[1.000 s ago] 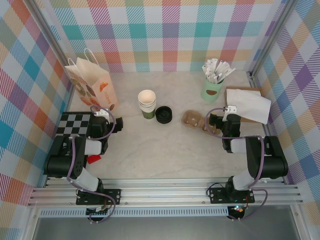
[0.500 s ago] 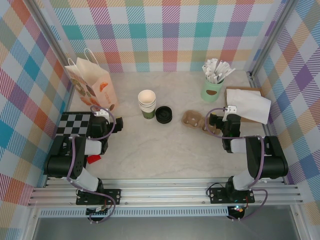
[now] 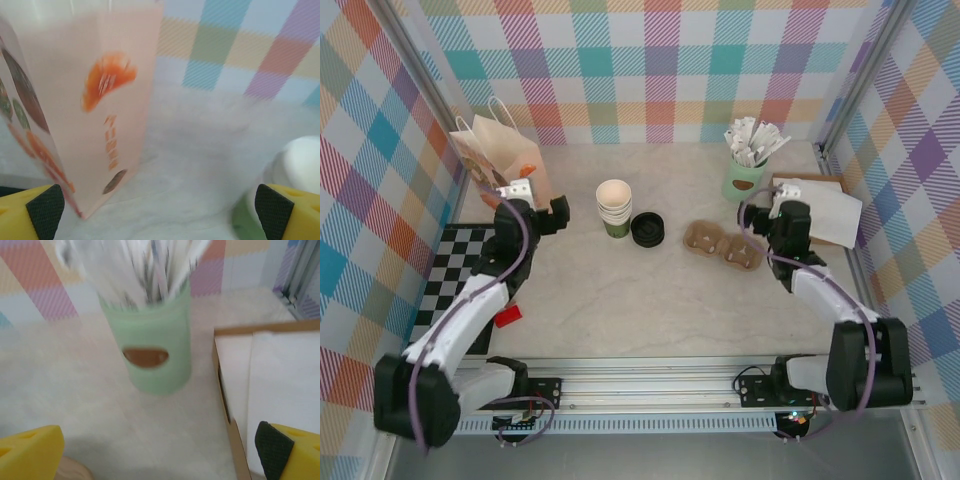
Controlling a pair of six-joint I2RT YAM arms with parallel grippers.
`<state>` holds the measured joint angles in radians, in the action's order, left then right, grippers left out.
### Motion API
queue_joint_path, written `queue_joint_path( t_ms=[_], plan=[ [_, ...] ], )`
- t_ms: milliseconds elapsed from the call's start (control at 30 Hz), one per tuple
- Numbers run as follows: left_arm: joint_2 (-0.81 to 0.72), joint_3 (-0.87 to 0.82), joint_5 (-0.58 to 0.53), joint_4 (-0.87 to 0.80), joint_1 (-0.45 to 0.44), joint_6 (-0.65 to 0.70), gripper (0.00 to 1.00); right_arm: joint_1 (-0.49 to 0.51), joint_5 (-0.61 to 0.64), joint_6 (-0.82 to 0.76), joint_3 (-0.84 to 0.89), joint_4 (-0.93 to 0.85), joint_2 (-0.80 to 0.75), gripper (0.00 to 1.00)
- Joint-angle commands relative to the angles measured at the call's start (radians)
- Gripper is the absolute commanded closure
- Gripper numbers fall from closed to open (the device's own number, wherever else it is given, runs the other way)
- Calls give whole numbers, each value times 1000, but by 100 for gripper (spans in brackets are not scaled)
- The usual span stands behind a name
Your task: Pack the takeout coffee
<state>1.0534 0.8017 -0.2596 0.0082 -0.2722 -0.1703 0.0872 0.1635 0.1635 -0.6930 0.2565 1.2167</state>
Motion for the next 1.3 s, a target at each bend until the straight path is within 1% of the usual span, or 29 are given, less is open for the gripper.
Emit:
queue_joint_path(
  t_ms=[0, 67, 133, 167, 233, 267, 333, 400, 467, 567, 633, 733, 800, 867, 933, 1000, 1133, 1267],
  plan=[
    [-39, 122, -37, -445, -68, -248, 0, 10, -146, 194, -111, -278, -51, 0],
    [3, 229, -13, -560, -107, -337, 0, 29, -267, 256, -166, -323, -46, 0],
    [81, 334, 52, -664, -129, -360, 0, 68, -333, 307, -228, -372, -14, 0],
    [126, 385, 84, -720, -133, -360, 0, 91, -344, 316, -260, -401, 4, 0],
    [251, 516, 124, -853, -143, -356, 2, 148, -321, 315, -349, -497, 56, 0],
    [315, 582, 131, -907, -152, -349, 5, 173, -310, 316, -386, -536, 80, 0],
    [410, 679, 121, -954, -176, -322, 8, 208, -304, 327, -437, -580, 118, 0],
    [481, 746, 94, -963, -180, -318, 12, 234, -303, 347, -466, -596, 145, 0],
    [541, 798, 71, -948, -180, -308, 14, 254, -305, 362, -480, -598, 167, 0],
    [646, 899, 85, -946, -180, -283, 18, 279, -300, 367, -491, -599, 195, 0],
    [731, 996, 73, -993, -180, -264, 26, 290, -299, 367, -500, -608, 210, 0],
    [818, 1094, 44, -1039, -179, -247, 38, 296, -289, 366, -509, -624, 226, 0],
    [863, 1142, 43, -1062, -179, -235, 44, 296, -282, 365, -511, -632, 231, 0],
    [908, 1201, 19, -1104, -179, -229, 45, 299, -277, 363, -514, -640, 233, 0],
    [942, 1242, -14, -1137, -179, -225, 45, 298, -275, 358, -517, -647, 235, 0],
    [962, 1265, -19, -1153, -179, -218, 47, 298, -274, 356, -519, -652, 238, 0],
    [978, 1273, 23, -1150, -179, -211, 61, 299, -269, 353, -520, -663, 244, 0],
    [977, 1272, 23, -1156, -179, -210, 73, 299, -266, 353, -523, -671, 251, 0]
  ],
)
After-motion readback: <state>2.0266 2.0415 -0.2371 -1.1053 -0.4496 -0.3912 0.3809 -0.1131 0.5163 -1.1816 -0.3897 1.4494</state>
